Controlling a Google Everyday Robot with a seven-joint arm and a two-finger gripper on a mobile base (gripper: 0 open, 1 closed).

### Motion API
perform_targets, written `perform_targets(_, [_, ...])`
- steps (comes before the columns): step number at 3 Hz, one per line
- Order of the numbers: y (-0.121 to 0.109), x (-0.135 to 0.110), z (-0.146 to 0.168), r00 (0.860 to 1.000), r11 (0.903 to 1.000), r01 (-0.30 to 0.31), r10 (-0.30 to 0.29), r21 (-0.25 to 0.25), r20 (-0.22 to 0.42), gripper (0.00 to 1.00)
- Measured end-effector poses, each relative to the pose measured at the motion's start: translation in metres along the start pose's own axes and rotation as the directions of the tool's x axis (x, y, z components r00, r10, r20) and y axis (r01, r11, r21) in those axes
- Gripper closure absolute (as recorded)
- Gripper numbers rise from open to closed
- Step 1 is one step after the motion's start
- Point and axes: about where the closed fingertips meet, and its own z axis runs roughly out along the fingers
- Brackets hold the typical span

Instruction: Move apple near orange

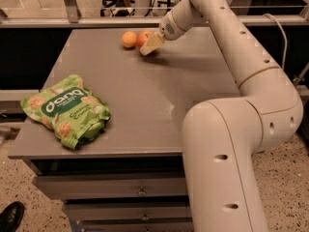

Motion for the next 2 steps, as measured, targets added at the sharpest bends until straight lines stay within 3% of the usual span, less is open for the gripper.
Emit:
perform_targets(1, [-0.0033,0.0016,0.0011,1.000,1.0000,-0.003,0.003,0.002,-0.010,0.00])
perform_targets(2, [-0.0034,0.0016,0.0010,1.000,1.0000,-0.003,0.003,0.002,-0.010,0.00])
